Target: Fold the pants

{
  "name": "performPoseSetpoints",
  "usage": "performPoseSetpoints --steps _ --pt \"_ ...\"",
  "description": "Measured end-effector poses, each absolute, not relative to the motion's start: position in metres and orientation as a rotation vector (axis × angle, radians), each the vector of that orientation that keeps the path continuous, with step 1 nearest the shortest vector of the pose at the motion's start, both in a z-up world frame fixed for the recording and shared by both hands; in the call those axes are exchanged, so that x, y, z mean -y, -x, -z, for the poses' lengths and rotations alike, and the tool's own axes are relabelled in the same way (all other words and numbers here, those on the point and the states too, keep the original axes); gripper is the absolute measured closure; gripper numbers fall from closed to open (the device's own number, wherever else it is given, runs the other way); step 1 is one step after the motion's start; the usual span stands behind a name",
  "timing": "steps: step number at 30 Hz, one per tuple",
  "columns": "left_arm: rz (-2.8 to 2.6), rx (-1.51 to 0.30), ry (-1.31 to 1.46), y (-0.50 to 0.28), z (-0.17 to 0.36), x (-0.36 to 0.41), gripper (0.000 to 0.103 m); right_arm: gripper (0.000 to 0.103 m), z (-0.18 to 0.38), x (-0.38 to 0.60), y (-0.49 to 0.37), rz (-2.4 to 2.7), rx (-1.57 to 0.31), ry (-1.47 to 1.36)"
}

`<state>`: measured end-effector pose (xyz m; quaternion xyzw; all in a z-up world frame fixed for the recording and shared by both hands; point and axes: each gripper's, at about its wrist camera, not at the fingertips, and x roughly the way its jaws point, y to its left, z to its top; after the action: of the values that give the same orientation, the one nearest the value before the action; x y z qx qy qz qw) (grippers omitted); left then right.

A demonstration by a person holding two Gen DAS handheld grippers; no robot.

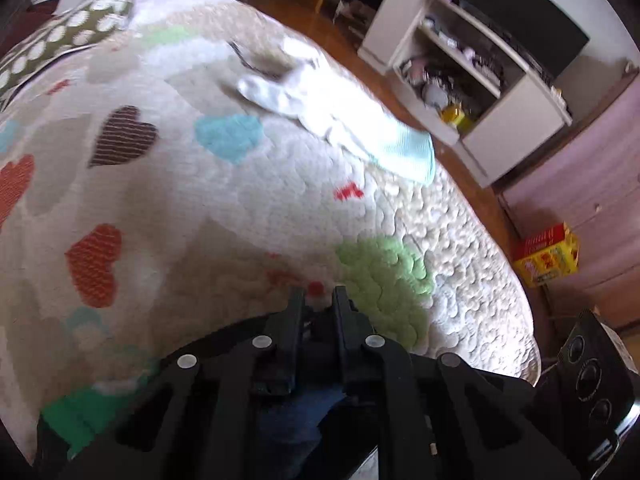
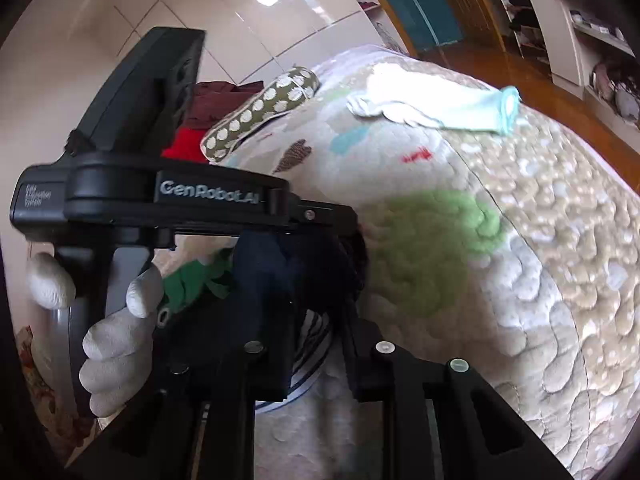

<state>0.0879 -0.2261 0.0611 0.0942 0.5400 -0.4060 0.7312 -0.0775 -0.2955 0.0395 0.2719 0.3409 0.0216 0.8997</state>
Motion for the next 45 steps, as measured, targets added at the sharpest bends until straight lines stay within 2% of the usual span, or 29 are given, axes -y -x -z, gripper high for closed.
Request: performPoseSetpoints --steps 8,10,11,12,13,14,17,19,20,21,23,24,29,34,38,40,42,43,45 --pt "0.740 -1.104 0.124 -0.088 -0.084 0.080 0.089 0.080 -0.082 0.231 0.063 -0.232 -0.664 -0.446" --pt "0.660 -1.125 0.194 -0.083 -0.074 0.045 0.088 0.067 -0.078 0.203 0.055 -0.307 -0.700 -0.407" --pt "0.635 -1.144 0.245 -0.077 -0.070 0.023 0.088 0.052 -0.071 0.189 0.050 -0.353 -0.743 -0.388" --pt "0.620 -1.143 0.288 -0.067 -0.069 0.002 0.088 0.050 -0.065 0.177 0.047 -0.383 -0.781 -0.377" --pt "0.612 -1.132 0.300 -0.060 -0.072 -0.010 0.088 0.050 -0.059 0.167 0.046 -0.411 -0.817 -0.368" --pt "0.591 -1.099 0.301 -0.047 -0.079 -0.028 0.083 0.050 -0.057 0.161 0.048 -0.425 -0.828 -0.365" --pt "0.500 -0.985 0.282 -0.012 -0.099 -0.063 0.056 0.050 -0.064 0.166 0.055 -0.430 -0.802 -0.397" --pt "0.436 -0.924 0.273 0.004 -0.106 -0.079 0.054 0.051 -0.076 0.176 0.064 -0.394 -0.759 -0.421" --pt "0.397 -0.898 0.273 0.013 -0.107 -0.088 0.053 0.055 -0.082 0.182 0.066 -0.363 -0.738 -0.425" --pt "0.375 -0.889 0.275 0.017 -0.105 -0.094 0.053 0.065 -0.087 0.185 0.070 -0.340 -0.724 -0.428" --pt "0.348 -0.886 0.275 0.020 -0.101 -0.101 0.053 0.075 -0.094 0.189 0.066 -0.276 -0.725 -0.418" --pt "0.339 -0.887 0.269 0.022 -0.099 -0.103 0.053 0.077 -0.095 0.188 0.062 -0.248 -0.739 -0.398" --pt "0.252 -0.892 0.234 0.022 -0.084 -0.115 0.053 0.077 -0.081 0.163 0.041 -0.261 -0.798 -0.324" --pt "0.204 -0.862 0.196 0.032 -0.087 -0.123 0.050 0.074 -0.035 0.124 0.010 -0.260 -0.941 -0.231" --pt "0.152 -0.779 0.143 0.043 -0.103 -0.123 0.050 0.070 -0.038 0.125 0.015 -0.262 -0.915 -0.249" --pt "0.131 -0.731 0.132 0.049 -0.111 -0.120 0.048 0.065 -0.049 0.136 0.026 -0.266 -0.870 -0.322" --pt "0.109 -0.686 0.119 0.055 -0.119 -0.116 0.041 0.057 -0.061 0.148 0.042 -0.249 -0.814 -0.377" --pt "0.093 -0.657 0.103 0.059 -0.124 -0.113 0.038 0.057 -0.067 0.152 0.047 -0.232 -0.785 -0.384" --pt "0.044 -0.586 0.066 0.070 -0.135 -0.106 0.021 0.056 -0.078 0.158 0.060 -0.195 -0.734 -0.377"
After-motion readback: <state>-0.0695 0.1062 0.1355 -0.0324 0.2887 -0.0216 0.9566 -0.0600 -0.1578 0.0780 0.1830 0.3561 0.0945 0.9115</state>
